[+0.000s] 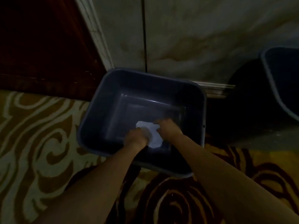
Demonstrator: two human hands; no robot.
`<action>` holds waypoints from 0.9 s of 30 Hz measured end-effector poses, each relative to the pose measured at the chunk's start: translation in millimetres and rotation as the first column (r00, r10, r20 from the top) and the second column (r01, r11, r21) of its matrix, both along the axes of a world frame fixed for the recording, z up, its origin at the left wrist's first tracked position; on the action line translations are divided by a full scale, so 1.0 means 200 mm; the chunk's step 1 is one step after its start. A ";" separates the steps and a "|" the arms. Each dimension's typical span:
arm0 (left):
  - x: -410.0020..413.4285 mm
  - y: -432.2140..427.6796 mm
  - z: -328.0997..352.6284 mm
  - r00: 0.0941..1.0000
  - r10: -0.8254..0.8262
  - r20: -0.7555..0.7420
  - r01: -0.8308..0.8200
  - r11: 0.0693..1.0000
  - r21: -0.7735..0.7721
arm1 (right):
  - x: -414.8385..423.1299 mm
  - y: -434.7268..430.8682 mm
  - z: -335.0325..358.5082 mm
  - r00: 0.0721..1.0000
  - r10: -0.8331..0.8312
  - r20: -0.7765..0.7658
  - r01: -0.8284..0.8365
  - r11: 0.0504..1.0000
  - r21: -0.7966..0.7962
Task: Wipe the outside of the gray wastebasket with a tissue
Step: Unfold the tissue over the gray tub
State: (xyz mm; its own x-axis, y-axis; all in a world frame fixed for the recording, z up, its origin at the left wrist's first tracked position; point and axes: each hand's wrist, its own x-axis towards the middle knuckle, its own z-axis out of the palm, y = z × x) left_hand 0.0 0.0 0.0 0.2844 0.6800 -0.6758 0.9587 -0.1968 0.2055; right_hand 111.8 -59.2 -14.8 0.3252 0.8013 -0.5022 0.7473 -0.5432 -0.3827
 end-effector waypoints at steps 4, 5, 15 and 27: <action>0.07 0.03 -0.13 0.993 -0.043 -0.106 0.034 0.996 -0.087 | 0.03 0.08 -0.08 0.986 0.096 0.138 -0.109 0.990 0.086; 0.09 0.03 -0.18 0.989 -0.064 -0.131 0.056 0.996 -0.066 | 0.03 0.10 -0.10 0.976 0.141 0.164 -0.158 0.983 0.098; 0.09 0.05 -0.21 0.991 -0.094 -0.094 0.095 0.995 0.012 | 0.04 0.13 -0.15 0.981 0.181 0.064 -0.190 0.963 0.189; 0.13 0.21 0.31 0.776 -0.176 0.606 0.147 0.984 0.099 | 0.32 -0.12 0.31 0.987 -0.140 -0.078 0.160 0.846 0.509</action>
State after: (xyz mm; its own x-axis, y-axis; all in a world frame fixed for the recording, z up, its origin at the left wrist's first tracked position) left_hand 26.2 42.6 61.4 0.7353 0.6108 -0.2938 0.5885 -0.3603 0.7238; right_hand 175.0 -83.6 46.9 0.4517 0.8909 -0.0477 0.6527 -0.3665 -0.6631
